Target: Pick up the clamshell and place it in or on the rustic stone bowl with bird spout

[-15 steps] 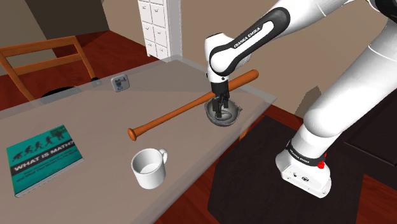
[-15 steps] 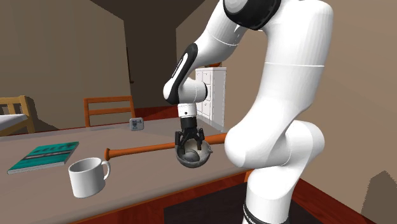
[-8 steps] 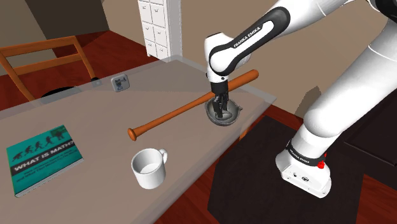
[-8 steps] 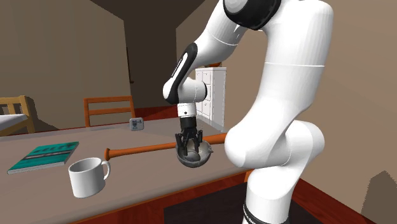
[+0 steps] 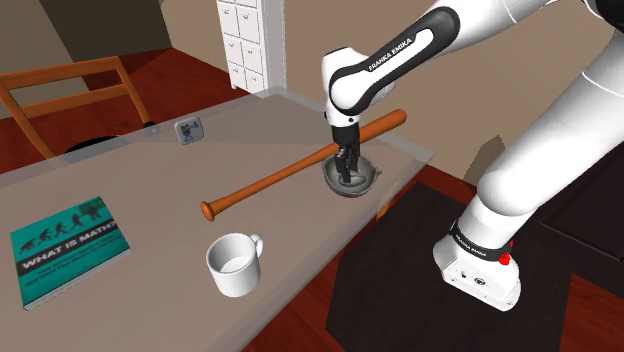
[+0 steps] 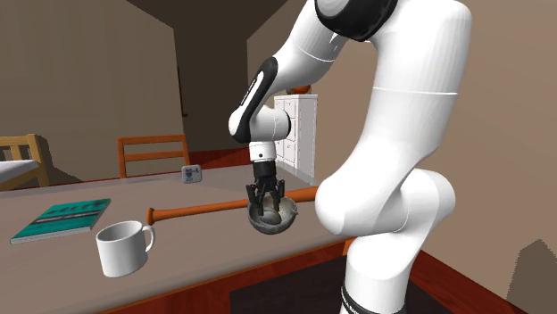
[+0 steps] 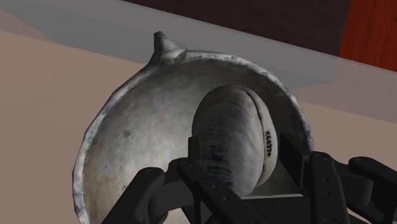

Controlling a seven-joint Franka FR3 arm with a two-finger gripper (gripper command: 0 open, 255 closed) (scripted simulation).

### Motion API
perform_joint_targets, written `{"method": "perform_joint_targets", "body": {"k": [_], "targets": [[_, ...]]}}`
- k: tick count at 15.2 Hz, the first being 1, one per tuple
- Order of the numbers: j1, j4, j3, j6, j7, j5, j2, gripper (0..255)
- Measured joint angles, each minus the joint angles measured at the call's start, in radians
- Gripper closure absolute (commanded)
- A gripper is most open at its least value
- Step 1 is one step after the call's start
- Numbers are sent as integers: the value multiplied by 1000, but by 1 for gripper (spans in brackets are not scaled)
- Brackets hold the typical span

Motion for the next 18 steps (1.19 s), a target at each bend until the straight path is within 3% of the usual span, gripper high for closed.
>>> {"method": "perform_joint_targets", "body": {"k": [18], "targets": [[2,123,-27,-266,-15,17,-147,255]]}}
